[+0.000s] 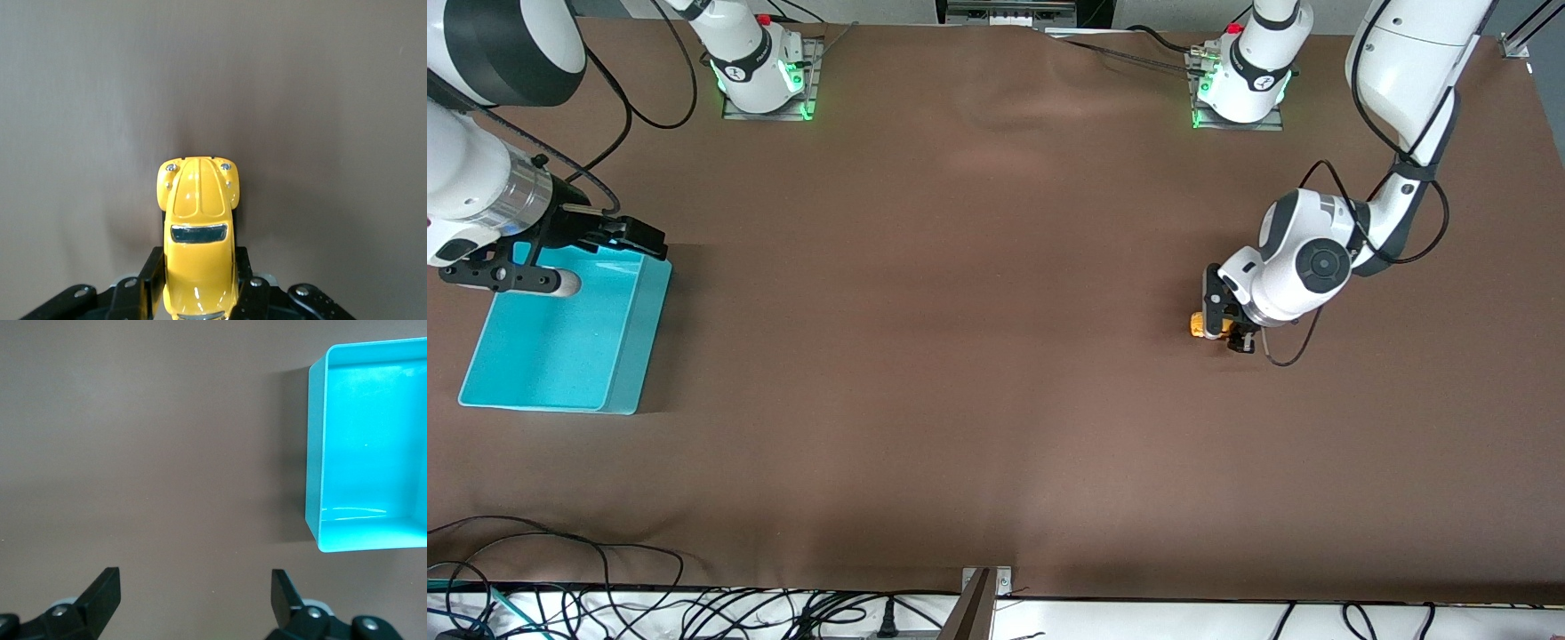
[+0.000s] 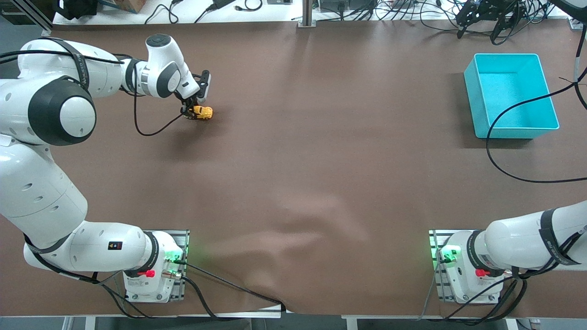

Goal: Wind up and store yellow beetle car
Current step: 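Drag the held car backward along the table with the left gripper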

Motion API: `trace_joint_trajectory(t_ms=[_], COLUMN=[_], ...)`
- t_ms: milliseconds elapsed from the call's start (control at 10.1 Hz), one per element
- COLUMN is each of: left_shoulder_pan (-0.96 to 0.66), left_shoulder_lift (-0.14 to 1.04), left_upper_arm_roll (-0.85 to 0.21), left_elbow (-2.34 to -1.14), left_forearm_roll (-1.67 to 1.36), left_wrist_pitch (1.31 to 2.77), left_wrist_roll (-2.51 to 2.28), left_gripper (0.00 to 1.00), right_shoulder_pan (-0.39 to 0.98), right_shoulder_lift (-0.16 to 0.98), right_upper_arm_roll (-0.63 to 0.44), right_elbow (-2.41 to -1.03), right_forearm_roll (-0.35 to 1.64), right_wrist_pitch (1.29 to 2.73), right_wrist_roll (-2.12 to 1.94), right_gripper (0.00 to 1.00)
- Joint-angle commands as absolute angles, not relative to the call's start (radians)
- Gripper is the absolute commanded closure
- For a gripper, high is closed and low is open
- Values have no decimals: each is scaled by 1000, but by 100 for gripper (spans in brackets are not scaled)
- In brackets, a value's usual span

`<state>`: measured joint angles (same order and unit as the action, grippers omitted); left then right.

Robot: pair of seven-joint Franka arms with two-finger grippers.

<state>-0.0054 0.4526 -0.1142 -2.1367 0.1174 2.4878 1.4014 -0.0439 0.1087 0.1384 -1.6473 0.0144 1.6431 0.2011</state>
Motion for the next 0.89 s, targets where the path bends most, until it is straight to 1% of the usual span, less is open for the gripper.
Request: trace_joint_trajectory(t_ms=[0,99,495,792], left_shoulder_pan=[-2,12,173,271], left_shoulder_lift=[531,537,548,554], left_upper_arm_roll=[-10,29,41,40], left_elbow=[-2105,-2091,-2059,-2005], left_forearm_roll=[138,138,140,222], left_wrist_pitch=[2510,2508,2505,2485], left_wrist_roll=[1497,1555,1719,1753], left_gripper=[88,88,87,87], right_shoulder_pan=[-41,-41,-41,-41], right_shoulder_lift=[114,114,114,114], right_upper_arm_roll=[137,137,137,138], right_elbow=[-1631,-1629,-1632,-1631], right_forearm_roll=[-2,-2,-2,-2], right_wrist_pitch=[1623,1623,1623,1617], right_wrist_roll=[206,206,204,207], right_gripper=[0,0,0,0])
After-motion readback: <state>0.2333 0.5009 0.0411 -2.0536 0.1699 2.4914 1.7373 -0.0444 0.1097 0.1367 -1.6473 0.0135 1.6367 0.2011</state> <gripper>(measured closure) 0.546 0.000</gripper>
